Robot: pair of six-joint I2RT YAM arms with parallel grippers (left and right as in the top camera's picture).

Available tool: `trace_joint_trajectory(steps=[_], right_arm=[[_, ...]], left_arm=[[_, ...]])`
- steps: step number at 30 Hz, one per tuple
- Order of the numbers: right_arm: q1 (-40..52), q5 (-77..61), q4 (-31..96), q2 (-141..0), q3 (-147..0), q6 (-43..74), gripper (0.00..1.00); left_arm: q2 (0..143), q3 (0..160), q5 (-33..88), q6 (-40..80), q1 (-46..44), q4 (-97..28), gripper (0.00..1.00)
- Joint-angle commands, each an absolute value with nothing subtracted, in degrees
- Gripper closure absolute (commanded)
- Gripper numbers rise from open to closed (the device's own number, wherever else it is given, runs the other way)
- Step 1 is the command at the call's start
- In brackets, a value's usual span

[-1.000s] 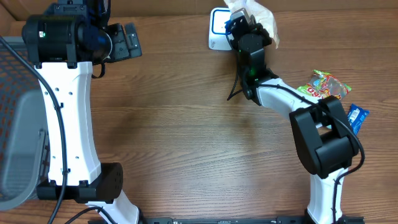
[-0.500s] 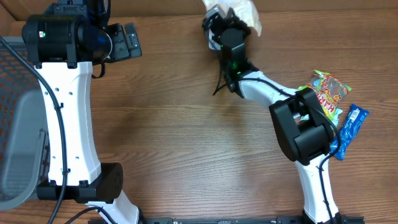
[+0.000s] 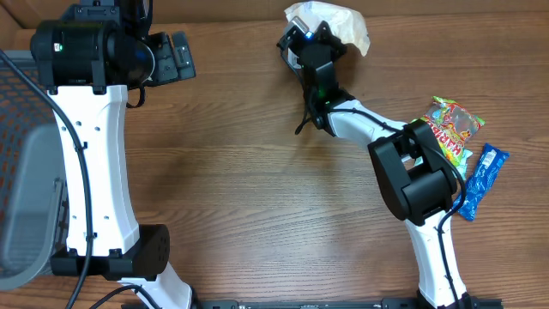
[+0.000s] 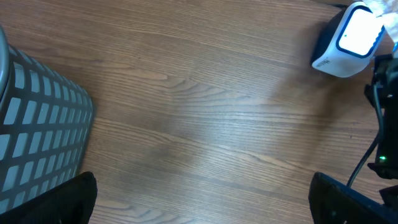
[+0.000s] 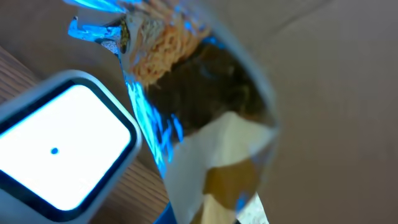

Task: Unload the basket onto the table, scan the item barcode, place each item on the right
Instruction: 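Hold the bread bag label in front of the white scanner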

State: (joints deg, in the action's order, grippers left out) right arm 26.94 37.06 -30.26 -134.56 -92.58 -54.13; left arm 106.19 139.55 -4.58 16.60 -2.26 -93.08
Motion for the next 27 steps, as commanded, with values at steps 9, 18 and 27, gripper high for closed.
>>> trace_joint_trajectory(steps=[9,18,27], right_arm=[[26.7,39.9,-25.1,-135.6,-94.3,-54.5,0.96],[27.0,42.0,-22.7,-135.6,-94.2,-54.5,0.96],[28.0,41.9,-22.8,-135.6,-94.2,-56.9,0.96]], left_arm=[[106.5,140.0,-4.9,17.4,-3.0,-93.0,0.00],[106.5,140.0,-4.9,17.4,-3.0,-93.0,0.00],[106.5,140.0,-4.9,17.4,-3.0,-93.0,0.00]])
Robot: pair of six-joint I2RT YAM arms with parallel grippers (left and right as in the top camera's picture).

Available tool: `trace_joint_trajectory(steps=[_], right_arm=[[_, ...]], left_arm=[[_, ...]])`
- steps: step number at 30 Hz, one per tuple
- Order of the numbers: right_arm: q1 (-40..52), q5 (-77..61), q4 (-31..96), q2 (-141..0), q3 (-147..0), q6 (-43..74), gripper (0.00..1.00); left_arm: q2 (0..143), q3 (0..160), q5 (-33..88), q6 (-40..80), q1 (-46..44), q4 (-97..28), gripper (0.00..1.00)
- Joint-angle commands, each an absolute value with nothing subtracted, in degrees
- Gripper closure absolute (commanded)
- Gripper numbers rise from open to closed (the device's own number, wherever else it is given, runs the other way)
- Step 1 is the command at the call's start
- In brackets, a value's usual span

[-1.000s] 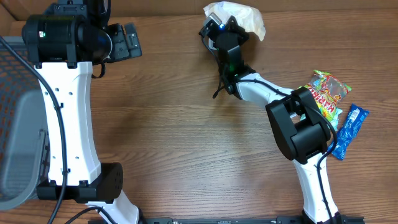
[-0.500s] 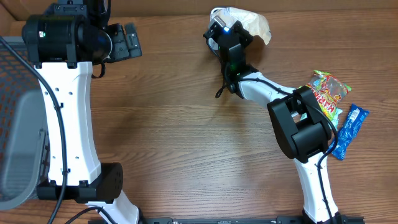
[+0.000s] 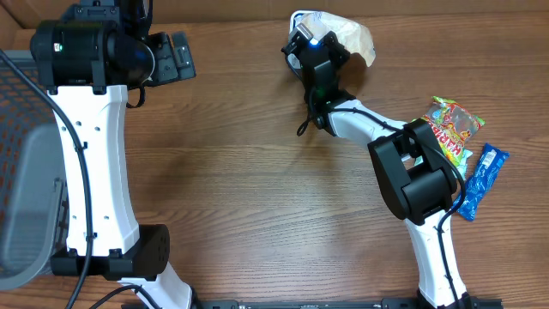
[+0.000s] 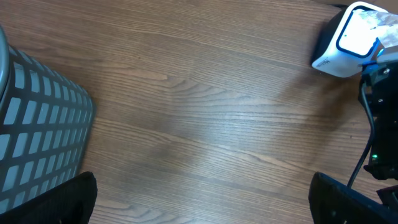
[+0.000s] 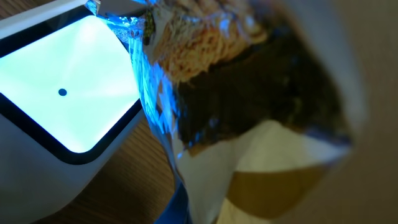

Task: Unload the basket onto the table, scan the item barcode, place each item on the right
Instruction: 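Hold the bread bag label in front of the white scanner, then carry the bread bag right and release it onto the Haribo bag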

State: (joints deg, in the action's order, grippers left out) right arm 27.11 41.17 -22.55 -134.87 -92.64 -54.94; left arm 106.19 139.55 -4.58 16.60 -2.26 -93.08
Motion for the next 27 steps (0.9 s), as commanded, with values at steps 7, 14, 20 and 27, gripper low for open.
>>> trace_joint_trajectory(steps=[7,14,20,27], right_arm=[[28.1,42.5,-26.7,-135.6,-94.2,-59.9,0.96],[29.7,45.6,-33.5,-132.5,-94.3,-64.6,0.96],[35.3,48.2,-15.8,-121.6,-94.3,-54.0,0.96],[47.2,44.2,20.7,-108.9,-94.3,-25.7,0.96]], left_arm=[[106.5,140.0,-4.9,17.4,-3.0,-93.0,0.00],[106.5,140.0,-4.9,17.4,-3.0,-93.0,0.00],[106.5,140.0,-4.9,17.4,-3.0,-93.0,0.00],[106.5,140.0,-4.9,17.4,-3.0,-93.0,0.00]])
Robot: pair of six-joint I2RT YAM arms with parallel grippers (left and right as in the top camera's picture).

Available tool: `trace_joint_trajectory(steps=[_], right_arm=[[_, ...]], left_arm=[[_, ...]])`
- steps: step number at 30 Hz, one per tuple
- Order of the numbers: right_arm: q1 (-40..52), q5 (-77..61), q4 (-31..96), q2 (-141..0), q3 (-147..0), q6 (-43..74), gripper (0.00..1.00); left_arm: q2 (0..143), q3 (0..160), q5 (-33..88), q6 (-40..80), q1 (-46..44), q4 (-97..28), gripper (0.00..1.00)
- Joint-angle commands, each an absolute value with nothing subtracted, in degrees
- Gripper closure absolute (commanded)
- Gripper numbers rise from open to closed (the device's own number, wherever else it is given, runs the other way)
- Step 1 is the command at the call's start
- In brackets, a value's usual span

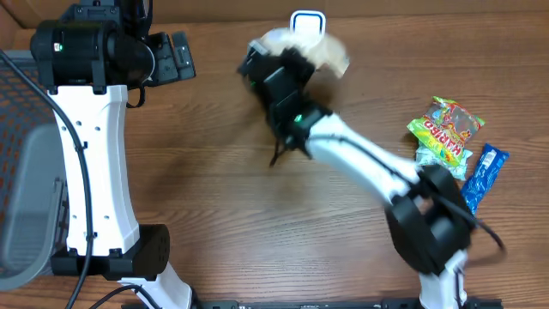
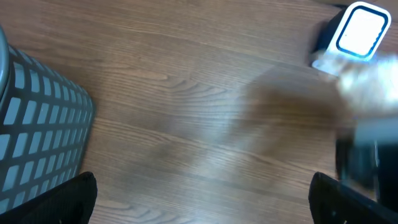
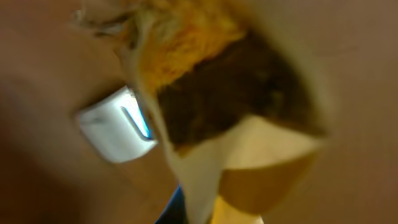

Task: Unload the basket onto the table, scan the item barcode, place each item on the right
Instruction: 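Carry the bread bag right and release it onto the Haribo bag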

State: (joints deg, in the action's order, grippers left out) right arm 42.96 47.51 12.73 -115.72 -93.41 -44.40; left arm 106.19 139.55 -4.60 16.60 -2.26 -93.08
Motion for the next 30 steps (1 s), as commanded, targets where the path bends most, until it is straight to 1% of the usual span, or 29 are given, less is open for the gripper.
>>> trace_joint_trajectory(steps=[1,2,4,8,12,16,21,24,30], right_arm=[[47.9,40.8,25.6,-107.7,-94.3,-20.4,0.96],[48.2,36.2,30.2,-106.5,-94.3,-15.8,0.96],[48.0,26.0,37.4,-104.4,-94.3,-10.2,0.96],[45.4,8.9,47.2,-100.5,-94.3,-5.7,0.96],[41.6,-0.7,52.7,-95.4,-94.3,-5.2,0.96],[34.5,-1.4,55.3,-89.3,-94.3,2.2,0.96],[19.0,-1.7,59.1,-84.8,-94.3,13.1,0.96],[6.6,-4.0,63.0,-85.2,-94.1,18.1,0.96],[-11.9,-16.9,65.0,-89.3,-90.5,19.1,0.96]], left_arm=[[106.5,140.0,-4.9,17.4,-3.0,-93.0,0.00],[106.5,140.0,-4.9,17.4,-3.0,-93.0,0.00],[106.5,140.0,-4.9,17.4,-3.0,-93.0,0.00],[106.5,140.0,-4.9,17.4,-3.0,-93.0,0.00],[106.5,140.0,-4.9,17.4,-3.0,-93.0,0.00],[106.5,140.0,-4.9,17.4,-3.0,-93.0,0.00],[106.5,140.0,-4.9,17.4,-3.0,-93.0,0.00],[106.5,140.0,-4.9,17.4,-3.0,-93.0,0.00],[106.5,140.0,-4.9,17.4,-3.0,-93.0,0.00]])
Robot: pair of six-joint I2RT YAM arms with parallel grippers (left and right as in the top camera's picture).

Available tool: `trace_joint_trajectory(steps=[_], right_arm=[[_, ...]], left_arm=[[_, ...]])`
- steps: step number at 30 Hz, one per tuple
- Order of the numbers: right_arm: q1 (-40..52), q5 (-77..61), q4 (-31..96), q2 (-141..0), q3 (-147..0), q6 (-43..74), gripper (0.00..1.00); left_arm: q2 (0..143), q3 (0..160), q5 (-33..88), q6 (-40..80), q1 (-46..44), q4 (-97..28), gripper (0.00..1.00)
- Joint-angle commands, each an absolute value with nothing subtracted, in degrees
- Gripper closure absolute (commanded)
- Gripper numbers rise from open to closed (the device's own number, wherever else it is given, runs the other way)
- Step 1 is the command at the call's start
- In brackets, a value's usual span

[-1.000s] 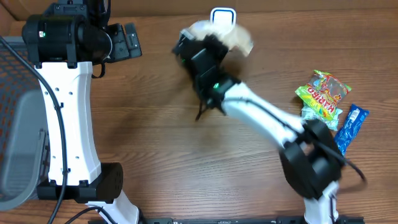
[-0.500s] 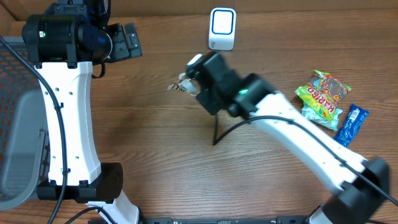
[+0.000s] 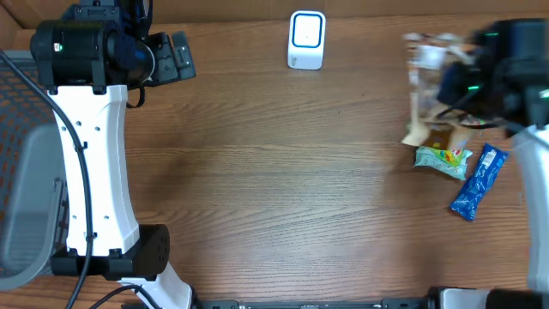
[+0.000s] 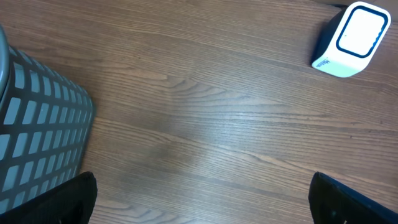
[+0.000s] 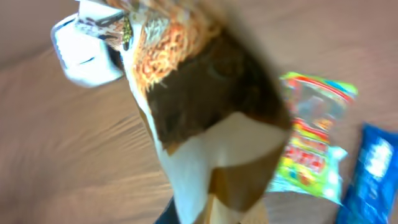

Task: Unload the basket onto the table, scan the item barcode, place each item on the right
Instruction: 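Carry the bread bag right and release it onto the Haribo bag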

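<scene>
The white barcode scanner (image 3: 306, 39) stands at the table's back middle, its lit face up; it also shows as the scanner (image 4: 351, 38) and, blurred, the scanner (image 5: 84, 50). My right gripper (image 3: 459, 86) is at the right side, shut on a beige and brown noodle packet (image 3: 427, 90). That packet (image 5: 205, 118) fills the right wrist view and hides the fingers. It hangs far to the right of the scanner, above the candy bag. My left gripper (image 4: 205, 208) is open and empty over bare wood, with one dark fingertip (image 4: 78, 199) showing at the lower left.
A green candy bag (image 3: 443, 157) and a blue wrapped bar (image 3: 479, 180) lie at the right side below the held packet. A grey mesh basket (image 4: 37, 124) stands at the table's left. The left arm's white column (image 3: 90, 154) rises on the left.
My right gripper, with the packet, was just left of the scanner at the back middle. It is now far right, over the candy bag. The left arm has not moved.
The right gripper first held the packet beside the scanner's lit face, then close over it. After that it was left of the scanner, blurred by motion. Now it is at the right side with the packet still held, and the scanner stands uncovered.
</scene>
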State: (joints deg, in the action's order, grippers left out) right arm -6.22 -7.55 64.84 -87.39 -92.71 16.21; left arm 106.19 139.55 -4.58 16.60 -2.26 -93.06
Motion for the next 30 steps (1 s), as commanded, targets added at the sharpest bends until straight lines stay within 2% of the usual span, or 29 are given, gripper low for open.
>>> trace_joint_trajectory(steps=[1,7,12,14,20,24,26,30], right_arm=[[-14.1,-18.5,64.8,-90.0,-89.6,19.1,0.96],[-24.5,-26.4,60.1,-95.9,-83.0,19.1,0.96],[-28.5,-27.0,60.0,-99.2,-82.0,19.8,0.63],[-29.0,-28.6,60.6,-98.8,-82.4,19.0,0.54],[-28.4,-29.6,64.4,-95.3,-87.9,16.8,0.38],[-27.9,-29.7,67.5,-91.9,-94.0,16.7,0.12],[-27.9,-29.7,69.3,-90.0,-97.7,16.7,0.05],[-27.9,-29.7,72.8,-86.6,-105.1,16.7,0.03]], left_arm=[[106.5,140.0,-4.9,17.4,-3.0,-93.0,0.00],[106.5,140.0,-4.9,17.4,-3.0,-93.0,0.00],[106.5,140.0,-4.9,17.4,-3.0,-93.0,0.00],[106.5,140.0,-4.9,17.4,-3.0,-93.0,0.00],[106.5,140.0,-4.9,17.4,-3.0,-93.0,0.00],[106.5,140.0,-4.9,17.4,-3.0,-93.0,0.00],[106.5,140.0,-4.9,17.4,-3.0,-93.0,0.00],[106.5,140.0,-4.9,17.4,-3.0,-93.0,0.00]])
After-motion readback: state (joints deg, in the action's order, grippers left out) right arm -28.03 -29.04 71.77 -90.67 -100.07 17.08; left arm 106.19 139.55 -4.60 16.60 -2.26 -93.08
